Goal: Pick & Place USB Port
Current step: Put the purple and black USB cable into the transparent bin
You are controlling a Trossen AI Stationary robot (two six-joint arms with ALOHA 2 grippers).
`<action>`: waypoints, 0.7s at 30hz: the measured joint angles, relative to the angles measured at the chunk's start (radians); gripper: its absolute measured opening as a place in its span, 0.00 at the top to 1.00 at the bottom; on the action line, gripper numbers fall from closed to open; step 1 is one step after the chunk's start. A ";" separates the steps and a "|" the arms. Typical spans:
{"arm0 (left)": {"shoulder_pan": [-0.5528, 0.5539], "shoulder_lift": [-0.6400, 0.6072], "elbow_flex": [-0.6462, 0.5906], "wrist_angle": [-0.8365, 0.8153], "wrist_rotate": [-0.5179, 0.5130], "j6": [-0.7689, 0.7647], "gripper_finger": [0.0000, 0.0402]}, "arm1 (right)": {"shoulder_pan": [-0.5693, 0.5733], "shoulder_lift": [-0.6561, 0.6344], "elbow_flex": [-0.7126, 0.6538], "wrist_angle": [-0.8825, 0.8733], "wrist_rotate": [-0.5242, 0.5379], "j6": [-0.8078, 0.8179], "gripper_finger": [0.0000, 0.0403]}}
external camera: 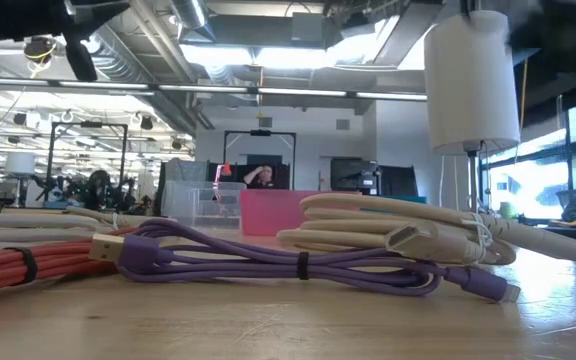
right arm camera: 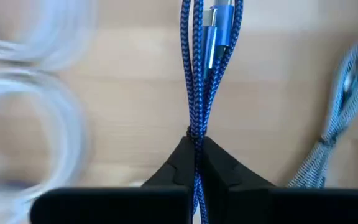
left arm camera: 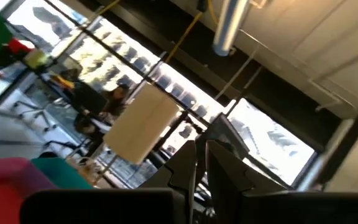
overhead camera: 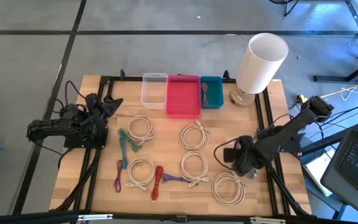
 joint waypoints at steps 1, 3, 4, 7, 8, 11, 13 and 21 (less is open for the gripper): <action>0.000 0.000 0.000 0.000 0.011 0.007 0.92 | 0.001 0.001 0.062 -0.046 0.053 -0.023 0.98; 0.000 0.000 0.000 0.008 0.021 0.017 0.92 | -0.002 0.007 0.186 -0.109 0.202 -0.083 0.99; 0.000 0.000 0.000 0.012 0.021 0.018 0.92 | -0.008 0.010 0.241 -0.128 0.296 -0.133 0.99; 0.000 0.000 0.000 0.015 0.013 0.019 0.92 | -0.039 0.013 0.384 -0.061 0.568 -0.378 0.99; 0.000 0.000 0.000 0.027 0.012 0.019 0.92 | -0.052 0.013 0.425 -0.016 0.632 -0.486 0.99; 0.000 0.001 0.000 0.075 0.013 0.019 0.92 | -0.099 0.013 0.526 0.183 0.709 -0.880 0.99; 0.000 0.012 0.000 0.119 0.020 0.019 0.92 | -0.132 0.013 0.563 0.363 0.693 -1.183 0.99; 0.000 0.212 0.072 0.293 0.142 -0.015 0.86 | -0.281 0.013 0.589 0.812 0.433 -1.752 1.00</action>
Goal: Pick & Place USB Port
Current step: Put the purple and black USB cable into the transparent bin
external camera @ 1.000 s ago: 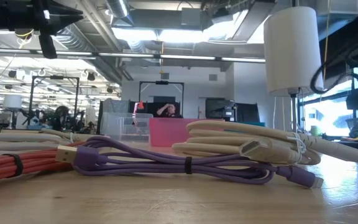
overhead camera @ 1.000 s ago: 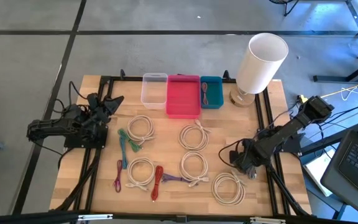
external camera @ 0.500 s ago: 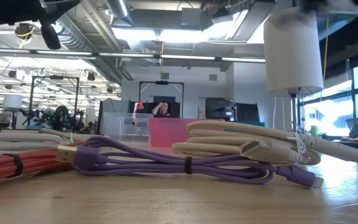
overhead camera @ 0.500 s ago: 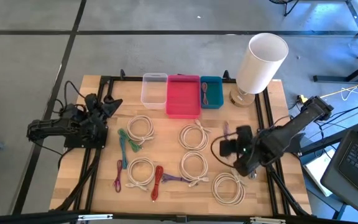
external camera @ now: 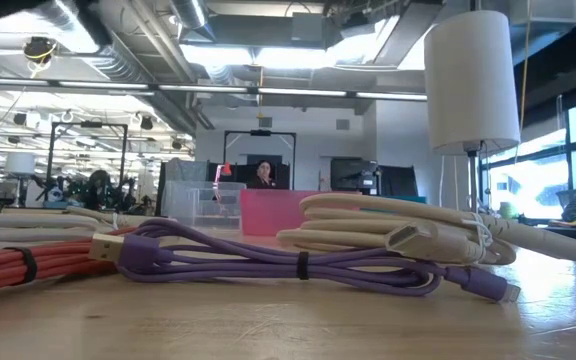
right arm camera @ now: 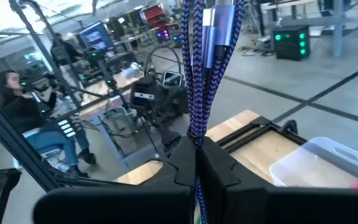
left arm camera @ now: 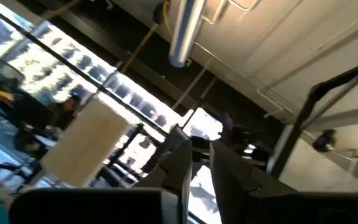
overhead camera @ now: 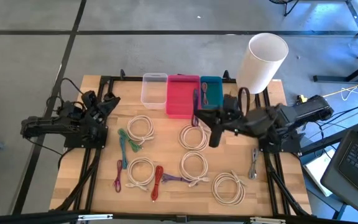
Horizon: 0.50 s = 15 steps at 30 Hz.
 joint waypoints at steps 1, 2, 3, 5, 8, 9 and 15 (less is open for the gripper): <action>0.000 0.045 0.032 0.009 0.027 0.001 0.84 | -0.016 0.000 0.000 -0.002 -0.021 0.000 1.00; 0.000 0.092 0.072 0.009 0.053 0.009 0.83 | -0.029 0.001 0.000 -0.005 -0.038 0.004 1.00; 0.000 0.141 0.113 0.009 0.080 0.025 0.81 | -0.041 0.004 0.000 -0.010 -0.052 0.007 1.00; 0.000 0.245 0.205 0.007 0.138 0.079 0.78 | -0.060 0.014 0.000 -0.010 -0.082 0.006 1.00; 0.000 0.403 0.354 -0.028 0.228 0.180 0.74 | -0.084 0.032 0.000 -0.004 -0.129 0.006 1.00; 0.000 0.453 0.400 -0.061 0.254 0.209 0.73 | -0.091 0.038 0.000 0.003 -0.142 0.005 1.00; 0.002 0.689 0.620 -0.224 0.288 0.252 0.67 | -0.104 0.061 0.000 0.035 -0.188 0.002 1.00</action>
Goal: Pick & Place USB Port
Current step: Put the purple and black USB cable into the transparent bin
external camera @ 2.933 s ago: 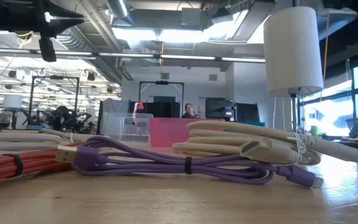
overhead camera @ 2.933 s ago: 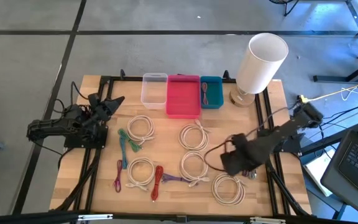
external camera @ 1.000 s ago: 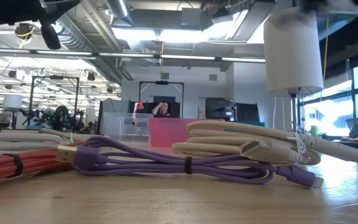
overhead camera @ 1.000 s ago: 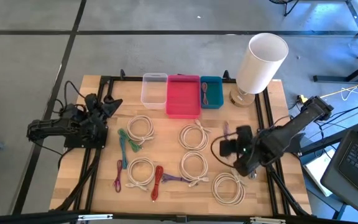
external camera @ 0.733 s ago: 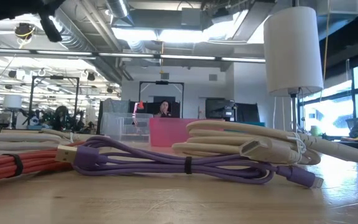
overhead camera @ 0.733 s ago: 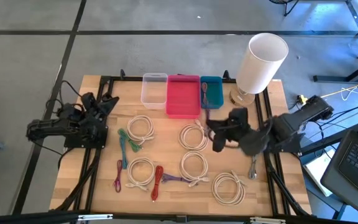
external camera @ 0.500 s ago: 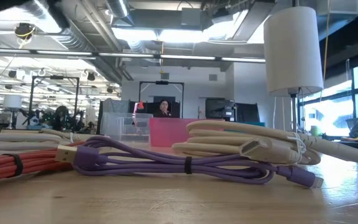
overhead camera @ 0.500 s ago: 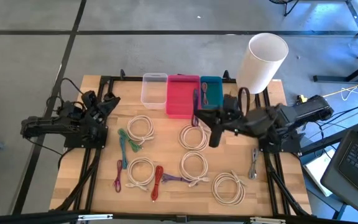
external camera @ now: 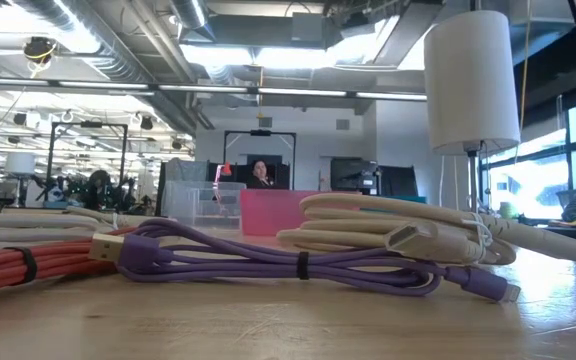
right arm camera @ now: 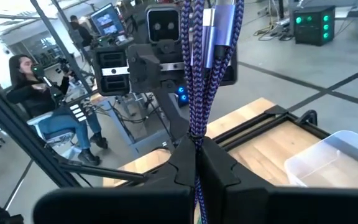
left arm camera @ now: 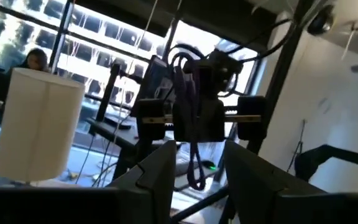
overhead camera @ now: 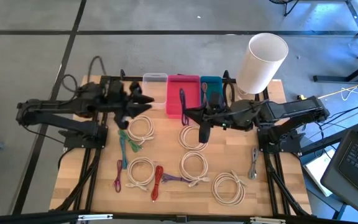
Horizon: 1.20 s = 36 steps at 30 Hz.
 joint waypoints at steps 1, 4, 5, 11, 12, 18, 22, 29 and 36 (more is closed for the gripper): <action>0.000 0.023 0.022 -0.007 0.020 0.003 0.66 | 0.000 0.000 0.000 0.004 -0.002 -0.002 1.00; 0.008 0.088 0.063 -0.008 0.053 0.010 0.65 | 0.001 0.000 0.000 0.031 -0.003 -0.020 1.00; 0.011 0.106 0.072 -0.011 0.065 0.009 0.64 | 0.004 0.000 0.000 0.047 -0.008 -0.027 1.00; 0.027 0.187 0.121 0.010 0.096 -0.017 0.63 | 0.005 0.000 0.000 0.094 -0.041 -0.059 1.00; 0.027 0.199 0.129 0.004 0.112 -0.023 0.63 | 0.005 0.000 0.000 0.094 -0.041 -0.059 1.00; 0.026 0.281 0.197 0.085 0.219 -0.027 0.63 | 0.004 0.000 0.000 0.091 -0.047 -0.077 1.00; 0.023 0.318 0.243 0.097 0.259 -0.031 0.62 | 0.004 0.001 0.000 0.075 -0.047 -0.077 1.00; 0.025 0.372 0.306 0.100 0.298 -0.028 0.62 | 0.004 0.001 0.000 0.075 -0.047 -0.077 1.00; 0.024 0.409 0.318 0.116 0.325 -0.030 0.62 | 0.004 0.000 0.000 0.065 -0.044 -0.076 1.00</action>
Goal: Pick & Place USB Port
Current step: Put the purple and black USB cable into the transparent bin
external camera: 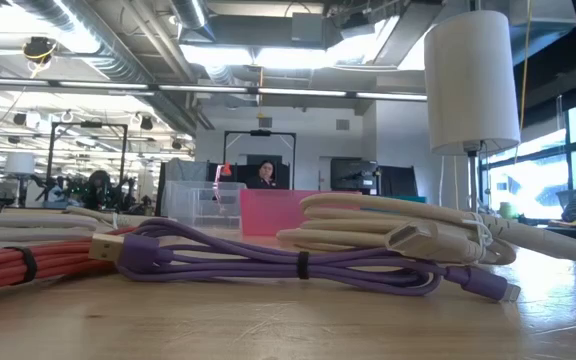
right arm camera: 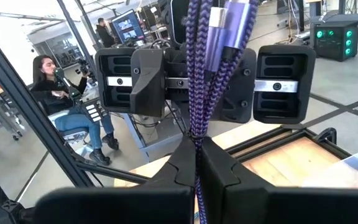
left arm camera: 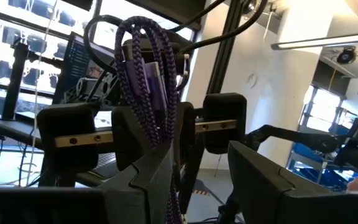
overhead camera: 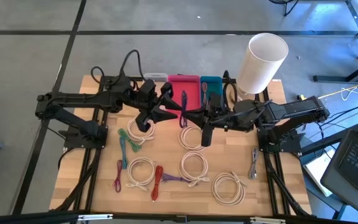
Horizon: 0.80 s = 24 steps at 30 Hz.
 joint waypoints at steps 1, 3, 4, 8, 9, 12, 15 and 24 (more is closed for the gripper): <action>0.000 0.001 0.000 0.001 0.000 0.004 0.62 | 0.000 0.000 0.000 0.000 0.000 0.001 1.00; 0.005 0.001 0.000 -0.001 0.000 0.016 0.62 | 0.000 0.000 0.000 0.002 0.000 0.003 1.00; 0.011 0.000 0.000 -0.006 0.001 0.019 0.62 | 0.000 0.000 0.000 0.001 0.001 0.003 1.00; 0.054 -0.022 0.000 -0.061 0.004 0.019 0.62 | 0.001 0.001 -0.001 0.000 0.009 0.006 1.00; 0.066 -0.026 0.000 -0.072 0.004 0.019 0.62 | 0.003 0.001 -0.001 0.001 0.012 0.006 1.00; 0.099 -0.030 -0.001 -0.096 -0.017 0.019 0.62 | 0.010 0.001 -0.001 0.015 -0.011 0.013 1.00; 0.126 -0.031 -0.001 -0.132 -0.018 0.011 0.62 | 0.011 0.001 -0.001 0.009 -0.018 0.025 1.00; 0.114 -0.029 -0.001 -0.112 0.052 -0.031 0.62 | 0.006 0.001 -0.001 0.003 -0.010 0.018 1.00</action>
